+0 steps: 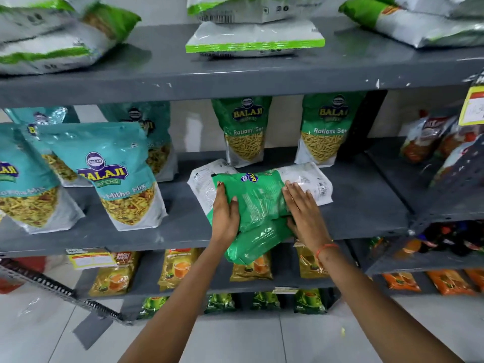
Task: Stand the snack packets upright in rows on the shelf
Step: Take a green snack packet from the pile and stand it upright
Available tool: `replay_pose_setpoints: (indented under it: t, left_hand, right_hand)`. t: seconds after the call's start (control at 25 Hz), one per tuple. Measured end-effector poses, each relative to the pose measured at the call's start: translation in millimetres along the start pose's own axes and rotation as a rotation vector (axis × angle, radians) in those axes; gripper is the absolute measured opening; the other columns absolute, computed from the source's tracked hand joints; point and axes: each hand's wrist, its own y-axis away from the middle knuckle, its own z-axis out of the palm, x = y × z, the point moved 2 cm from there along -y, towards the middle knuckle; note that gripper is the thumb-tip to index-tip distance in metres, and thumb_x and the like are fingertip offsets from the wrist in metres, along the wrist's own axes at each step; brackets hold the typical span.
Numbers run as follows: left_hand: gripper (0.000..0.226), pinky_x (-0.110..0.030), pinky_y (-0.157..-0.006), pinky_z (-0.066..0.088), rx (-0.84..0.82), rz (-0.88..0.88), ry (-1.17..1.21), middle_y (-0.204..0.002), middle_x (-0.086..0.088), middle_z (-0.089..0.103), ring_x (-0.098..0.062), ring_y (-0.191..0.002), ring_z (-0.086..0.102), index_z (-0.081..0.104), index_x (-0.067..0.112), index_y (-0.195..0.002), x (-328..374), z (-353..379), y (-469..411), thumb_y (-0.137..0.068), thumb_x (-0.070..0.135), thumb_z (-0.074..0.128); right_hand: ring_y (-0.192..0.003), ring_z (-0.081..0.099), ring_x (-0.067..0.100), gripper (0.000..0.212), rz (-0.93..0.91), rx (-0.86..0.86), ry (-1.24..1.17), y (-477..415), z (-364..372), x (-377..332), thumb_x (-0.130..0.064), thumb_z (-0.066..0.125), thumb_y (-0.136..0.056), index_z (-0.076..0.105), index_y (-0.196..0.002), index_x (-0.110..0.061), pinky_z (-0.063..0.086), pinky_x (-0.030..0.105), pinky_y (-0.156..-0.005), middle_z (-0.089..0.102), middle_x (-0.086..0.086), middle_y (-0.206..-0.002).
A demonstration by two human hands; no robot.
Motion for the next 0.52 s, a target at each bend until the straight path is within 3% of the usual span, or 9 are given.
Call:
replay_pose_setpoints:
  t: [0.12, 0.28, 0.4, 0.52]
  left_hand:
    - [0.053, -0.039, -0.118, 0.02, 0.011, -0.013, 0.027, -0.157, -0.007, 0.02, -0.022, -0.143, 0.021, 0.014, 0.011, -0.147, -4.2, -0.3, -1.1, -0.099, 0.02, 0.035]
    - [0.051, -0.038, -0.12, 0.013, 0.051, -0.032, 0.049, -0.156, -0.008, 0.02, -0.021, -0.145, 0.015, 0.018, 0.01, -0.146, -4.6, 0.6, -3.2, -0.1, 0.024, 0.033]
    - [0.051, -0.033, -0.119, 0.008, 0.118, -0.04, 0.224, -0.158, 0.0, 0.016, -0.012, -0.145, 0.01, 0.016, 0.019, -0.147, 0.3, 0.3, -5.8, -0.1, 0.037, 0.026]
    - [0.052, -0.011, -0.108, 0.017, 0.065, -0.021, 0.389, -0.156, 0.006, 0.021, -0.006, -0.14, 0.02, 0.019, 0.025, -0.146, 14.4, 11.8, -13.7, -0.098, 0.041, 0.029]
  right_hand:
    - [-0.142, 0.029, 0.03, 0.085, 0.072, 0.047, 0.159, -5.9, 0.3, 3.6, 0.003, 0.068, -0.075, 0.023, -0.146, -0.005, 0.032, 0.051, -0.113, 0.032, 0.014, -0.154]
    - [-0.139, 0.035, 0.031, 0.069, 0.085, 0.065, 0.187, -19.0, -4.0, 7.1, 0.011, 0.052, -0.077, 0.034, -0.142, -0.005, 0.028, 0.056, -0.113, 0.04, 0.013, -0.15]
    - [-0.141, 0.03, 0.031, 0.069, 0.182, 0.173, -0.146, -16.5, -13.5, 22.6, 0.012, 0.052, -0.076, 0.036, -0.141, -0.004, 0.022, 0.054, -0.117, 0.04, 0.016, -0.149]
    - [-0.128, 0.048, 0.032, 0.05, 0.37, 0.363, -0.562, -19.2, -34.4, 49.9, 0.002, 0.065, -0.081, 0.051, -0.129, 0.001, 0.038, 0.039, -0.107, 0.056, 0.022, -0.133]
